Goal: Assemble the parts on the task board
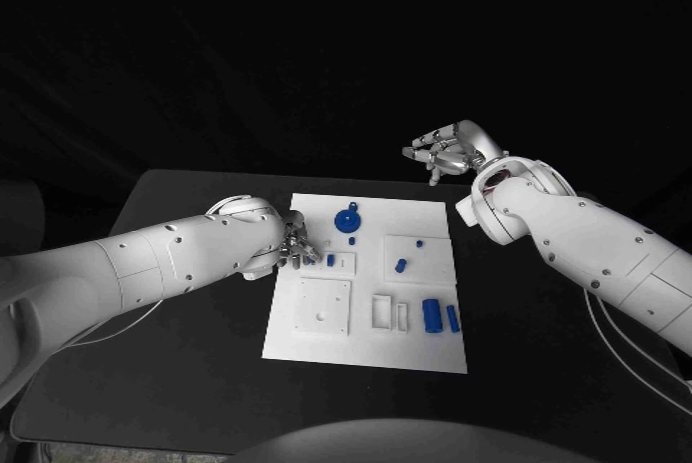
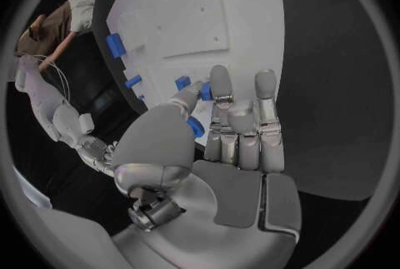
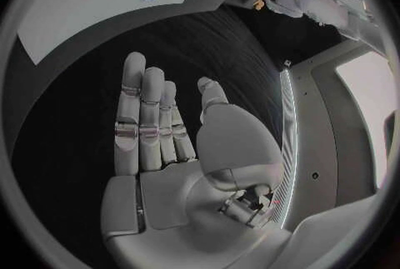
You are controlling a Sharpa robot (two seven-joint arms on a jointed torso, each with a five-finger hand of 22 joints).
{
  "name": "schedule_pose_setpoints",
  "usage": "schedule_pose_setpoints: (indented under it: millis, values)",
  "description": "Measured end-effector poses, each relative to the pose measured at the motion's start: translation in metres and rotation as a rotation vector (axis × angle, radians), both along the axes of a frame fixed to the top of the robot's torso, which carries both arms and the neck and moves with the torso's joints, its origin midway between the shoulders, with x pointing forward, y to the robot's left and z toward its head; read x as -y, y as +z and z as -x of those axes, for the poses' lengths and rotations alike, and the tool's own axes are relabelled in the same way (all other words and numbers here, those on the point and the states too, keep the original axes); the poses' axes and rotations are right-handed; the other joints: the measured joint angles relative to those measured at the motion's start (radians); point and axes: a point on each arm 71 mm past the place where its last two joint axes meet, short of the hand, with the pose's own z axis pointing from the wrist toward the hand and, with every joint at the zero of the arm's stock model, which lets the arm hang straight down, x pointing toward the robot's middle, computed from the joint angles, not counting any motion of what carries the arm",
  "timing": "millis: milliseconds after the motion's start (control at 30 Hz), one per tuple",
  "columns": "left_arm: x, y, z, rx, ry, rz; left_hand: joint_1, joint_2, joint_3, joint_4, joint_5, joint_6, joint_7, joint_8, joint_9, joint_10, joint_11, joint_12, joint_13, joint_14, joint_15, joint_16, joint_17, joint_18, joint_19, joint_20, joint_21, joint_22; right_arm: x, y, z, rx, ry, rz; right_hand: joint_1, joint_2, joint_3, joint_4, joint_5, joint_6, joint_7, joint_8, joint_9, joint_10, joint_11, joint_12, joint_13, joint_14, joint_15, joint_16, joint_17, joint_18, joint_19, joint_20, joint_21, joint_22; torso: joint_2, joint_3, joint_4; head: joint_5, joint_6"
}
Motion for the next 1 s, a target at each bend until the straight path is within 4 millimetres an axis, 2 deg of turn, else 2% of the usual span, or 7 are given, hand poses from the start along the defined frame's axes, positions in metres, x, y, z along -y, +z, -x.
schedule_pose_setpoints:
  millis: [733, 1000]
  values:
    - [0.0033, 0.0017, -0.0017, -0.034, -0.030, -0.020, 0.004, -0.002, 0.000, 0.000, -0.004, -0.002, 0.005, 0.004, 0.007, 0.000, 0.000, 0.000, 0.002, 0.000, 0.000, 0.004, 0.006, 0.000, -0.004, 0.004, 0.000, 0.000, -0.0019, -0.0007, -0.0003, -0.002, 0.002, -0.002, 0.000, 0.000, 0.004, 0.004, 0.000, 0.000, 0.000, 0.000, 0.000, 0.000, 0.000, 0.000, 0.000, 0.000, 0.000, 0.000, 0.000, 0.000, 0.000, 0.000, 0.004, -0.001, 0.000, 0.0004, 0.0012, -0.005, -0.009]
    - [0.0043, 0.0018, -0.0014, -0.042, -0.043, -0.027, -0.003, 0.006, 0.004, 0.004, -0.004, -0.011, 0.002, 0.017, 0.051, 0.000, 0.001, -0.006, 0.006, -0.007, 0.000, 0.004, 0.000, 0.000, -0.007, 0.007, 0.000, 0.000, -0.0018, -0.0009, -0.0003, -0.002, 0.002, -0.002, 0.000, 0.000, 0.004, 0.004, 0.000, 0.000, 0.000, 0.000, 0.000, 0.000, 0.000, 0.000, 0.000, 0.000, 0.000, 0.000, 0.000, 0.000, 0.000, 0.000, 0.004, -0.001, -0.001, 0.0004, 0.0013, -0.006, -0.010]
